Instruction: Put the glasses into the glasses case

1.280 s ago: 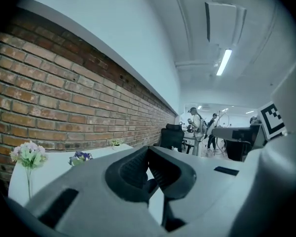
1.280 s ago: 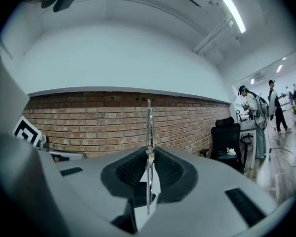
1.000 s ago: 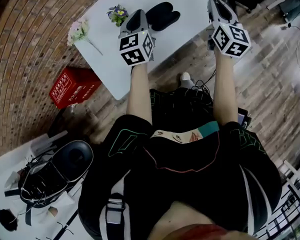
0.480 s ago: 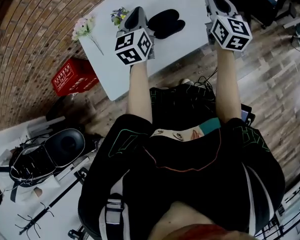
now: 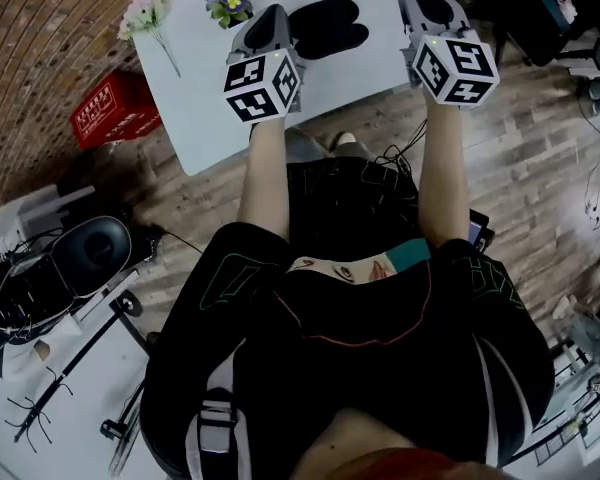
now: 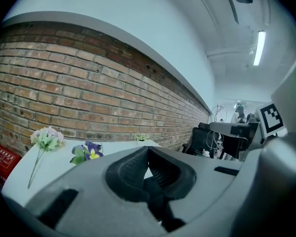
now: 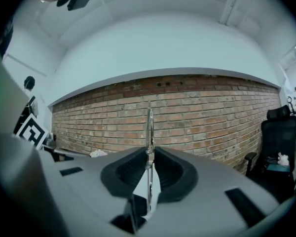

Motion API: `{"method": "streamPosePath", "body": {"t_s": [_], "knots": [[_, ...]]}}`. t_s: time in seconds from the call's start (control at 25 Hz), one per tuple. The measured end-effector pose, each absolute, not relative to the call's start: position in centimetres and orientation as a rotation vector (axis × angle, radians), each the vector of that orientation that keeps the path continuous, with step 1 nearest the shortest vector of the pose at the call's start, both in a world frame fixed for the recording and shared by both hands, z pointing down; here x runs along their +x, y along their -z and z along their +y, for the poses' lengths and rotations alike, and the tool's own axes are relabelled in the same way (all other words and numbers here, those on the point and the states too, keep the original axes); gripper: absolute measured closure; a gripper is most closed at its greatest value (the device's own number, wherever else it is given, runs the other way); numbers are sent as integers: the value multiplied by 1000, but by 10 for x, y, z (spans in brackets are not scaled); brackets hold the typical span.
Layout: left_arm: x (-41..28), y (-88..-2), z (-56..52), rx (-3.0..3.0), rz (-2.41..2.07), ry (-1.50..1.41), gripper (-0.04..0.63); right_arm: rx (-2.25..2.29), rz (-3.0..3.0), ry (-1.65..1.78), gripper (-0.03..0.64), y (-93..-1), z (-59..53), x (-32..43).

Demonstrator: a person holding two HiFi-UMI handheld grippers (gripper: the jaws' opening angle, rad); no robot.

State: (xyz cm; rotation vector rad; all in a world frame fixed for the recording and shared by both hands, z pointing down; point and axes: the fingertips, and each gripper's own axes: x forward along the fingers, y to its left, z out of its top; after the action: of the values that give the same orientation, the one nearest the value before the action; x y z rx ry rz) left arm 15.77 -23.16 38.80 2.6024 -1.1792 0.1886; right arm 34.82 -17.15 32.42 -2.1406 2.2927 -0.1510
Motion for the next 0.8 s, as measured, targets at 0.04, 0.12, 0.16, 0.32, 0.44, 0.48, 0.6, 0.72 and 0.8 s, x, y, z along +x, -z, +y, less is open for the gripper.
{"method": "streamPosePath", "body": {"t_s": [0.04,0.12,0.16,0.32,0.44,0.48,0.6,0.72,0.8], "knots": [[159,-394,-232,2590,-1180,-202,597,-2136,2317,162,563,-329,-174,346],[161,-407,-234,2568,-1178,-227,597,-2132,2360,192,563,-341,-178,343],[162,-413,-235,2557,-1178,-237,597,-2131,2383,207,563,-347,-180,341],[163,-435,-235,2515,-1186,-272,597,-2114,2485,250,563,-369,-191,333],[157,-449,-235,2481,-1194,-292,597,-2078,2583,268,563,-384,-198,319],[153,-453,-235,2468,-1200,-295,597,-2060,2617,270,563,-387,-201,313],[137,-461,-239,2424,-1233,-292,597,-1999,2715,249,563,-392,-208,295],[128,-469,-240,2392,-1251,-288,597,-1946,2829,223,563,-400,-212,278],[125,-473,-241,2382,-1253,-283,597,-1899,2910,215,563,-408,-215,268]]}}
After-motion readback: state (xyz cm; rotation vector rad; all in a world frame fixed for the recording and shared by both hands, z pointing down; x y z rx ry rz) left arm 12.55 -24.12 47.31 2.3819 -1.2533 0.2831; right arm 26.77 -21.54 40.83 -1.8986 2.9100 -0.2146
